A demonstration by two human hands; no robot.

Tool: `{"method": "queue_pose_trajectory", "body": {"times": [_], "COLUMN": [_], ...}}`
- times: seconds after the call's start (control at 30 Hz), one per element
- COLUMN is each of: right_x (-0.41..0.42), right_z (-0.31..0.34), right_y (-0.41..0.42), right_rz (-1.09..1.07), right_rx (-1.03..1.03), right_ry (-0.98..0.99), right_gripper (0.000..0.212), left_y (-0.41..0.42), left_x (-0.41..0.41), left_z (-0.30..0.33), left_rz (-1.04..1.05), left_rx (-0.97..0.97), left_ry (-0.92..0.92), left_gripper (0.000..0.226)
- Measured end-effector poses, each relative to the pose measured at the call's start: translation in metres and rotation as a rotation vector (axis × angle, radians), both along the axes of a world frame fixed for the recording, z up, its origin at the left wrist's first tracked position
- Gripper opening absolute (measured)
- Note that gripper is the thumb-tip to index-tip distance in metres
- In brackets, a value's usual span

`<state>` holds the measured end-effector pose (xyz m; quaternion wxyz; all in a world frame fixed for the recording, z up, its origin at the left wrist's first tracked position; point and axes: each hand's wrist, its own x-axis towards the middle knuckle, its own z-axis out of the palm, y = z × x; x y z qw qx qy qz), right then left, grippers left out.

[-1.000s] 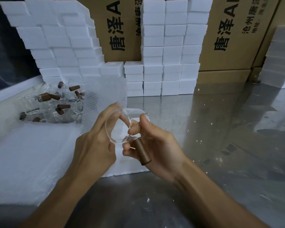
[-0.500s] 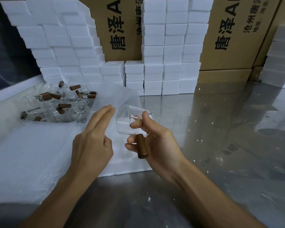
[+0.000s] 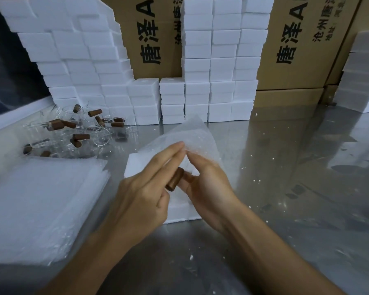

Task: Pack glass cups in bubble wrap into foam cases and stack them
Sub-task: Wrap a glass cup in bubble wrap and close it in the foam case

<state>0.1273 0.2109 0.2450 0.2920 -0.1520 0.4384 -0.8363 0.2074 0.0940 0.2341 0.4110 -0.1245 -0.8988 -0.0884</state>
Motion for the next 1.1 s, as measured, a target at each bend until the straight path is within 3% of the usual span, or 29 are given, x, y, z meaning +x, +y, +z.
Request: {"method": "queue_pose_trajectory", "body": {"times": [0.13, 0.23, 0.37, 0.43, 0.5, 0.6, 0.67, 0.77, 0.93, 0.97, 1.07, 1.1], "right_x": [-0.004, -0.008, -0.017, -0.021, -0.023, -0.025, -0.025, -0.023, -0.016, -0.014, -0.011, -0.012], "right_z": [-0.005, -0.006, -0.002, 0.001, 0.003, 0.007, 0.009, 0.007, 0.006, 0.007, 0.005, 0.004], "right_y": [0.003, 0.003, 0.005, 0.009, 0.015, 0.024, 0.027, 0.026, 0.030, 0.030, 0.028, 0.027], "right_rz": [-0.068, -0.080, -0.053, 0.000, 0.077, 0.232, 0.345, 0.437, 0.300, 0.276, 0.213, 0.186], "right_rx": [0.004, 0.021, -0.027, -0.023, -0.002, 0.001, 0.017, 0.034, 0.106, 0.102, 0.086, 0.090], "right_ry": [0.003, 0.019, 0.021, 0.058, 0.109, 0.195, 0.257, 0.291, 0.508, 0.535, 0.563, 0.569], "right_gripper": [0.026, 0.029, 0.031, 0.032, 0.031, 0.029, 0.030, 0.037, 0.026, 0.026, 0.021, 0.019], "left_y": [0.018, 0.017, -0.019, -0.039, -0.059, -0.079, -0.079, -0.068, -0.060, -0.059, -0.062, -0.064], "left_x": [0.000, 0.004, 0.004, 0.004, 0.005, 0.012, 0.016, 0.017, 0.015, 0.015, 0.015, 0.015], "left_z": [-0.004, -0.005, 0.003, 0.007, 0.012, 0.025, 0.027, 0.024, 0.020, 0.020, 0.019, 0.018], "left_rz": [-0.159, -0.243, 0.003, 0.144, 0.185, -0.014, -0.134, -0.228, -0.368, -0.395, -0.390, -0.372], "left_rx": [0.031, 0.183, 0.365, 0.602, 0.958, 1.521, 1.746, 1.701, 1.681, 1.672, 1.677, 1.676], "left_ry": [-0.049, 0.013, 0.307, 0.352, 0.310, 0.102, -0.109, -0.375, -0.450, -0.478, -0.494, -0.481], "left_gripper": [0.075, 0.061, 0.029, 0.021, 0.012, 0.014, 0.024, 0.032, 0.019, 0.024, 0.067, 0.069]}}
